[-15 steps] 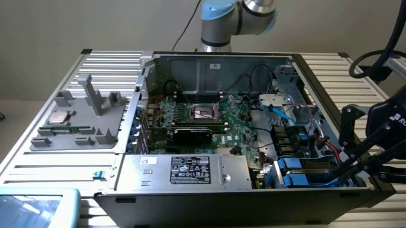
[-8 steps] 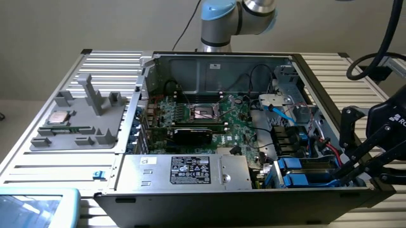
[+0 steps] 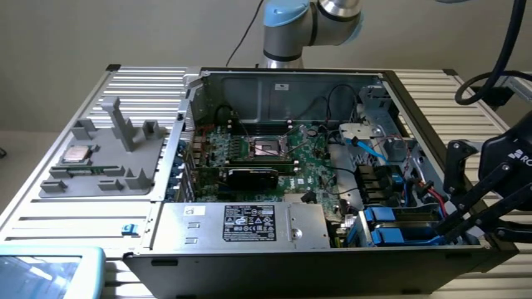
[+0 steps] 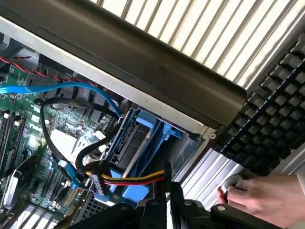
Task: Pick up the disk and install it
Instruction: 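Insert the first disk wire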
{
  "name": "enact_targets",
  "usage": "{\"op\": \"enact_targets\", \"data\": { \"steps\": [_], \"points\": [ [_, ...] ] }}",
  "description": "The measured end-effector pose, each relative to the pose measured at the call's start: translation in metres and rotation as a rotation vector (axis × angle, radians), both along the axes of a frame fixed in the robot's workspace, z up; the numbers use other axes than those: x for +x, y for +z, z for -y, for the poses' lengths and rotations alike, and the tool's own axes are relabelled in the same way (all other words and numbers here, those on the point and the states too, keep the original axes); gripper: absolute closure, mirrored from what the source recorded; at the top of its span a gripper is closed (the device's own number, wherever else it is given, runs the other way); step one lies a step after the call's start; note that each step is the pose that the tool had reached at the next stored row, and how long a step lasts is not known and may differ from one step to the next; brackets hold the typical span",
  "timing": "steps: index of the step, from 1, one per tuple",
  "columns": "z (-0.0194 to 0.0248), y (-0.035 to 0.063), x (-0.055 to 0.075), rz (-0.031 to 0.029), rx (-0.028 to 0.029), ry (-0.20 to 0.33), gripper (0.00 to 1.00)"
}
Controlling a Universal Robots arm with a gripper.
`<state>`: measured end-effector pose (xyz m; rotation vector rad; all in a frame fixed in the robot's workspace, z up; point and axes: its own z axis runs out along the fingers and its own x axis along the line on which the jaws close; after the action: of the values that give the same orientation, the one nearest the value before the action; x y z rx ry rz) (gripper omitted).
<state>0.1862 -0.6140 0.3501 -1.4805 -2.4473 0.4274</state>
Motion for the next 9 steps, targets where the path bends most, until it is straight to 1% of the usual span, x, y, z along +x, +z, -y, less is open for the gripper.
{"op": "enact_targets", "data": {
  "steps": [3,5,9],
  "points": [
    [-0.0013,-0.0015,0.000,-0.0005,-0.0015,-0.007,0.84],
    [-0.0029,-0.0029,0.000,-0.0010,-0.0034,-0.010,0.84],
    [-0.0115,-0.0060,0.000,-0.0020,-0.0051,-0.011,0.84]
  ]
}}
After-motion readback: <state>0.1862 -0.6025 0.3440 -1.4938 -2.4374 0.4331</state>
